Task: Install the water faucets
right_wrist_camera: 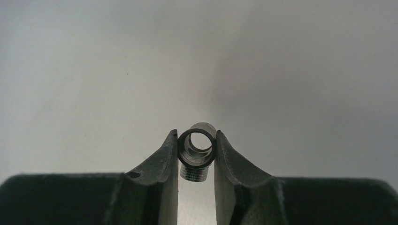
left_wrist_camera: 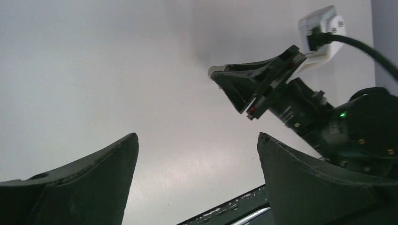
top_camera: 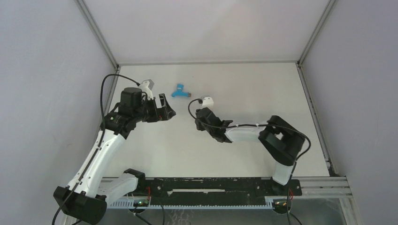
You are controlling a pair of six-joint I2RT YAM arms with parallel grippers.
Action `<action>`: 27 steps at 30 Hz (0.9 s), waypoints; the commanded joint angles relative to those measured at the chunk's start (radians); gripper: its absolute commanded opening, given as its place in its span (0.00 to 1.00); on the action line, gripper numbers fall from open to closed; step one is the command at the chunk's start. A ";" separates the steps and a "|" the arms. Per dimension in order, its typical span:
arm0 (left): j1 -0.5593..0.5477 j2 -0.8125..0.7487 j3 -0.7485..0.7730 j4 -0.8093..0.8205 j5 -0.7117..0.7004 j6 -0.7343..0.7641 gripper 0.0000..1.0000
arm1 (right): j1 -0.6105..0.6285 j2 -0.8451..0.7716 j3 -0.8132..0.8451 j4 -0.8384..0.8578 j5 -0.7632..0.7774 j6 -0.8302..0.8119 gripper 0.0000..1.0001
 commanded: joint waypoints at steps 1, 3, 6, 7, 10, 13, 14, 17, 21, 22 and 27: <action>0.006 0.009 -0.024 0.032 -0.048 -0.049 0.98 | 0.050 0.105 0.129 0.088 0.119 -0.072 0.00; 0.006 0.010 -0.029 0.033 -0.043 -0.053 0.98 | 0.059 0.145 0.157 0.069 0.117 -0.072 0.00; 0.006 0.010 -0.038 0.042 -0.045 -0.055 0.98 | 0.067 0.188 0.182 0.044 0.120 -0.072 0.00; 0.006 0.015 -0.040 0.044 -0.046 -0.056 0.98 | 0.069 0.206 0.192 0.033 0.124 -0.074 0.00; 0.005 0.029 -0.044 0.044 -0.037 -0.057 0.98 | 0.075 0.232 0.207 0.014 0.142 -0.078 0.00; 0.006 0.033 -0.046 0.045 -0.035 -0.058 0.98 | 0.076 0.253 0.229 -0.010 0.139 -0.082 0.07; 0.006 0.033 -0.045 0.045 -0.035 -0.057 0.98 | 0.075 0.258 0.237 -0.020 0.135 -0.081 0.09; 0.006 0.031 -0.043 0.046 -0.042 -0.058 0.98 | 0.076 0.270 0.253 -0.034 0.112 -0.083 0.17; 0.006 0.027 -0.039 0.036 -0.064 -0.056 0.98 | 0.074 0.261 0.272 -0.062 0.095 -0.070 0.38; 0.006 0.027 -0.036 0.035 -0.068 -0.056 0.98 | 0.073 0.250 0.272 -0.064 0.093 -0.066 0.43; 0.006 0.030 -0.018 0.029 -0.079 -0.057 0.98 | 0.046 0.168 0.272 -0.072 0.068 -0.042 0.53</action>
